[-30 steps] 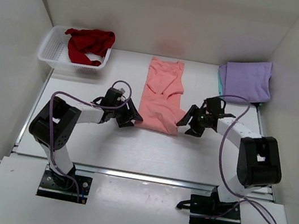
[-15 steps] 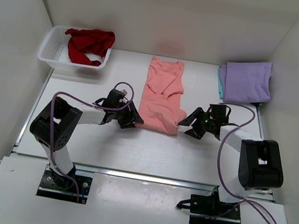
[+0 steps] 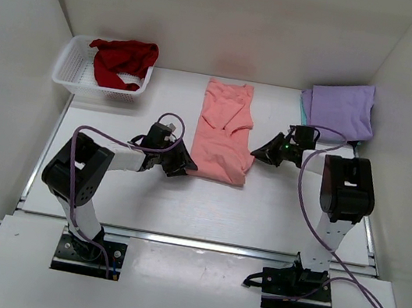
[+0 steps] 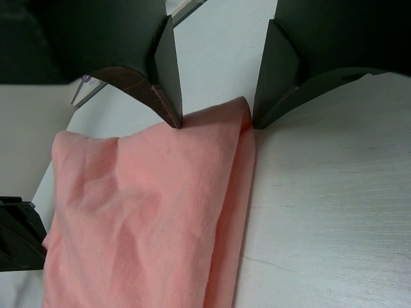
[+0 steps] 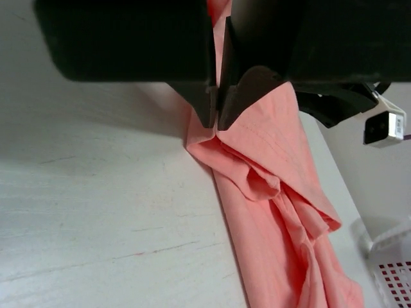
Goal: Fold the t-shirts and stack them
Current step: Fold the folded rectangular tshirt in 1/3 of the way
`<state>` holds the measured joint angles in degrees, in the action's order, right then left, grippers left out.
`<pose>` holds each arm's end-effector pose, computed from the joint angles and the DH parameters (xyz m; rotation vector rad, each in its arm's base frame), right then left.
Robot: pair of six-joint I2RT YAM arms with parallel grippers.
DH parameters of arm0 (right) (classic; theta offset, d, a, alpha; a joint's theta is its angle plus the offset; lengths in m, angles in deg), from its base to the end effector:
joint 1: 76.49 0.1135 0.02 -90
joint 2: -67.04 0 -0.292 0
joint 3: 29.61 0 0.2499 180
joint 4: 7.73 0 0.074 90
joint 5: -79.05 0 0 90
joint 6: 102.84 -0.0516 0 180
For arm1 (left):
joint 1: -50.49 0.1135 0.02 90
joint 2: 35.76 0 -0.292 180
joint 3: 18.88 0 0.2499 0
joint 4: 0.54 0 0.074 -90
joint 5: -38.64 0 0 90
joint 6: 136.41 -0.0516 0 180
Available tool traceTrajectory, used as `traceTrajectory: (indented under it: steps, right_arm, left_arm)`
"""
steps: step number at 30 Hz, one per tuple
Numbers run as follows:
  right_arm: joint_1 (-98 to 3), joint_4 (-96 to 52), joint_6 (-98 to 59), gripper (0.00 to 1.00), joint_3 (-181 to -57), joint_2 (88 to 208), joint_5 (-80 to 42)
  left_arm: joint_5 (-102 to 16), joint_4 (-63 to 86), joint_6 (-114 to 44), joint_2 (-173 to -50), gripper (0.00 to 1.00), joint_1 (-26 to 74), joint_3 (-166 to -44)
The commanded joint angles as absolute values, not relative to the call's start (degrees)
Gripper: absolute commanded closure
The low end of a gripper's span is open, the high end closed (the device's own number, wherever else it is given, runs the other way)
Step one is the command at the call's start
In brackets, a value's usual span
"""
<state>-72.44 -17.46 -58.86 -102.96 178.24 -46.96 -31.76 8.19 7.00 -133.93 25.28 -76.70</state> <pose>0.3978 0.0586 0.1470 0.5990 2.4393 1.1431 0.2932 -0.1572 0.1481 -0.4763 2.5918 -0.9730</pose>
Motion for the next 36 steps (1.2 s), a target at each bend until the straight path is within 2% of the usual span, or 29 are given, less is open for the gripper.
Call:
traceTrajectory:
  steps: [1, 14, 18, 19, 23, 24, 26, 30, 36]
  right_arm:
    - [-72.4, -16.6, -57.7, 0.99, -106.2, 177.7, -48.8]
    - [-72.8, -18.4, -49.7, 1.00, -123.0, 186.2, -53.7]
    - [-71.7, -24.6, -45.3, 1.00, -131.4, 191.3, -54.0]
    - [-71.3, -26.1, -44.8, 0.97, -133.7, 192.6, -53.6]
    - [-70.1, -33.8, -40.6, 0.69, -139.3, 195.2, -46.0]
    - [-69.7, -36.6, -39.5, 0.65, -140.9, 194.6, -44.1]
    - [-69.7, -40.2, -38.0, 0.59, -143.0, 194.0, -36.6]
    - [-70.4, -46.4, -37.6, 0.50, -142.7, 189.1, -29.4]
    - [-70.8, -41.4, -42.5, 0.44, -119.6, 171.9, -28.3]
  left_arm:
    - [-32.6, 8.8, 6.1, -134.5, 0.41, 26.1, -75.7]
    - [-31.8, 8.9, 6.0, -134.5, 0.41, 25.7, -75.1]
    - [-31.8, 9.1, 6.2, -134.1, 0.42, 26.1, -75.0]
    - [-31.8, 9.3, 6.2, -134.0, 0.42, 25.9, -75.0]
    - [-31.9, 9.0, 6.3, -133.8, 0.43, 26.1, -74.9]
    - [-31.9, 9.0, 6.6, -133.6, 0.41, 26.2, -74.5]
    - [-31.5, 9.0, 6.7, -133.8, 0.41, 26.3, -75.3]
    - [-32.5, 8.6, 6.6, -134.2, 0.41, 25.6, -76.2]
    - [-33.7, 9.1, 6.8, -134.5, 0.39, 25.6, -77.9]
